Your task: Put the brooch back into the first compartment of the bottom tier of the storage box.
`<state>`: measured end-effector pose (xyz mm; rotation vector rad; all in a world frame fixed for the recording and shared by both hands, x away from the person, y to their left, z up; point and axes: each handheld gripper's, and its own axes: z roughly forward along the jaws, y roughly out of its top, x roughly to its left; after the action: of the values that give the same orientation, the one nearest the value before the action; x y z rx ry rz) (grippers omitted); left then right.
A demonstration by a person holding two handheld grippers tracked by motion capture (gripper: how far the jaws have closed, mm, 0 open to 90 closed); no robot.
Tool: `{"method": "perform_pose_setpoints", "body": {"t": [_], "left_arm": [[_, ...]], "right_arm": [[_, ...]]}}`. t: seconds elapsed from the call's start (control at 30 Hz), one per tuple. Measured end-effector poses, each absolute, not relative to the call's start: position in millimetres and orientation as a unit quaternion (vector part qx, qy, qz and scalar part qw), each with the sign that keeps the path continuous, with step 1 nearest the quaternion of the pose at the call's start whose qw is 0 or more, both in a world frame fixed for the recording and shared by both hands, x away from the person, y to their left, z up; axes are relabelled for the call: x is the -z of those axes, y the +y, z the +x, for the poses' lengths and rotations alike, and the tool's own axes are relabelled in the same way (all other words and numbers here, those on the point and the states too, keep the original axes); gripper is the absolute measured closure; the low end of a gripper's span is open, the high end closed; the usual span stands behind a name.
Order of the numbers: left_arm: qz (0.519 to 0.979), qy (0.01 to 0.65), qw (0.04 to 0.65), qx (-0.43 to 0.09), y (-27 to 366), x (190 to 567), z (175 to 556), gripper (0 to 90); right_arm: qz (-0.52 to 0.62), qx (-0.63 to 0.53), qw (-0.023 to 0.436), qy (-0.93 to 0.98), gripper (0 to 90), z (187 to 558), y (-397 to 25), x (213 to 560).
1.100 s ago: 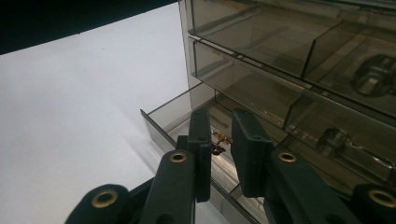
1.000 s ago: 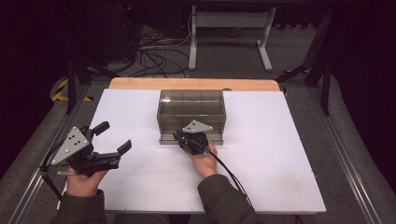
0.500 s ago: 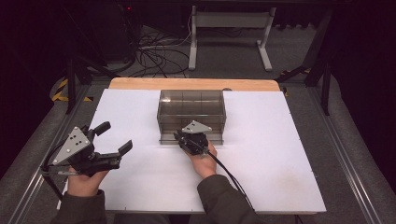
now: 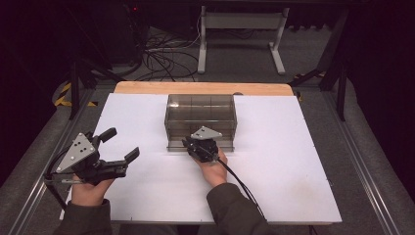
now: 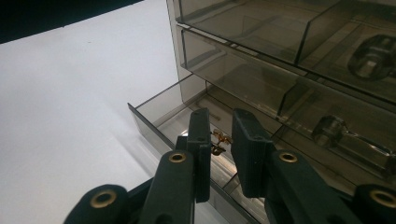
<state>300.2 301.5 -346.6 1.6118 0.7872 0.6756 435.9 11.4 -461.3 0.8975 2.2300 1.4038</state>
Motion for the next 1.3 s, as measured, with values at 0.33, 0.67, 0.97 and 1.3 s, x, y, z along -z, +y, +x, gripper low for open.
{"method": "perform_pose_setpoints", "body": {"t": [0.33,0.67,0.97,1.3], "left_arm": [[0.688,0.336,0.575,-0.289,302.3,346.6,300.4,5.9],[0.686,0.338,0.575,-0.29,304.0,346.4,300.2,5.9],[0.687,0.336,0.575,-0.291,302.7,345.9,299.7,5.9],[0.687,0.338,0.573,-0.291,303.2,346.9,300.0,5.8]], "right_arm": [[0.315,-0.502,0.175,0.786,74.0,436.1,10.0,460.2],[0.312,-0.505,0.176,0.785,67.3,432.8,5.7,455.3],[0.307,-0.52,0.175,0.777,55.0,426.4,-4.1,443.9],[0.309,-0.525,0.181,0.772,43.0,423.0,-10.9,439.6]]}}
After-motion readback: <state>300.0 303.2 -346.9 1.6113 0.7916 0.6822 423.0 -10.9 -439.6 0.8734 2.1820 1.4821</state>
